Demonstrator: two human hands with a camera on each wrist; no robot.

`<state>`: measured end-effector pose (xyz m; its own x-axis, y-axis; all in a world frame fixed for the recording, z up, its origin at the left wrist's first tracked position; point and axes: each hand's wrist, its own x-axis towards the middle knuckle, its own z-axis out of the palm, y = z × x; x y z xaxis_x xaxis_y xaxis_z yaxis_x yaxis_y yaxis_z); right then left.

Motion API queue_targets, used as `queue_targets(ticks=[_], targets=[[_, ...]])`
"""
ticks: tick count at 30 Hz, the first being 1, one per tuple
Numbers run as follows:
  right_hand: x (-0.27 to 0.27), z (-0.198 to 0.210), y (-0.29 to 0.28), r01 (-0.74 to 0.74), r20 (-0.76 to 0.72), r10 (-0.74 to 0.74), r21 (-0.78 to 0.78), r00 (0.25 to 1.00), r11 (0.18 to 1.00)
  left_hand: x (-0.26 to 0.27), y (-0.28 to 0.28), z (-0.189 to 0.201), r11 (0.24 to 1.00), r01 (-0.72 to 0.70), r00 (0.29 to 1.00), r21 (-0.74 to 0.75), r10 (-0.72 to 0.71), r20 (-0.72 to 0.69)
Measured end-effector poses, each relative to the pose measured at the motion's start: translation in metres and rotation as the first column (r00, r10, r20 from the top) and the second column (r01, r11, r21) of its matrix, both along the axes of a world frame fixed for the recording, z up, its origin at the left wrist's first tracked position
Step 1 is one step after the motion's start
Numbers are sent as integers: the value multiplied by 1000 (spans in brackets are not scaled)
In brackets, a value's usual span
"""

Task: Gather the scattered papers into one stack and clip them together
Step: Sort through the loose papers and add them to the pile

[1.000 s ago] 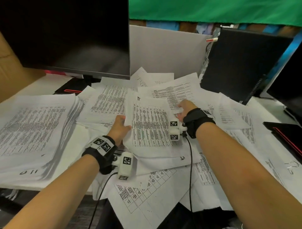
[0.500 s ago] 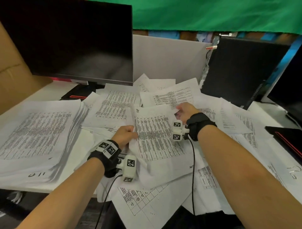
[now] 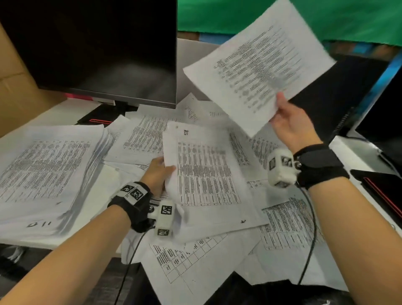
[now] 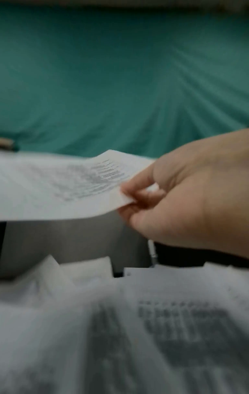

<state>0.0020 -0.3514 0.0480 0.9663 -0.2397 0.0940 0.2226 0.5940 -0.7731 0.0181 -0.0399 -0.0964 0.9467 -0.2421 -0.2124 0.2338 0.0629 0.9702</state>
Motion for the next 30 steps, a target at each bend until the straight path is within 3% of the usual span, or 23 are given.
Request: queue_targets(ticks=[1, 3, 7, 9, 11, 14, 17, 20, 22, 26, 29, 30], targets=[[-2, -11, 1, 4, -100, -17, -123, 995, 992, 1, 2, -3, 1000, -11, 999, -14, 11, -31], [-8, -32, 9, -69, -282, -60, -427, 957, 902, 2, 4, -6, 999, -33, 996, -38, 30, -83], [-22, -65, 26, -271, -441, -108, -708, 891, 653, 12, 6, -15, 996, -78, 991, -31, 74, -110], [-23, -79, 35, -338, -467, -125, -776, 875, 533, 9, 4, -10, 986, -89, 987, -138, 69, -142], [-21, -90, 45, -384, -494, -119, -787, 861, 484, 1, 1, -3, 984, -30, 993, -173, 9, -120], [-18, -100, 56, -417, -505, -110, -802, 856, 428, 0, -1, -1, 997, 43, 999, -67, -45, -18], [-12, -94, 57, -462, -502, -100, -844, 859, 272, 11, 5, -17, 997, 51, 997, 52, -53, 55], [0, -85, 38, -345, -397, -305, -915, 866, 212, 7, 6, -14, 999, 34, 999, 25, -35, 40], [3, -80, 26, -350, -388, -446, -921, 806, 169, 1, 4, -7, 998, 27, 999, -56, -25, 30], [2, -86, 11, -513, -531, -426, -842, 732, 167, 0, 9, -8, 977, 8, 999, -215, -18, -46], [3, -86, 10, -442, -513, -379, -858, 771, 262, 4, 10, -10, 976, -32, 996, -214, 14, -85], [3, -83, 11, -389, -454, -385, -890, 803, 238, 4, 9, -9, 977, -42, 995, -209, 22, -96]])
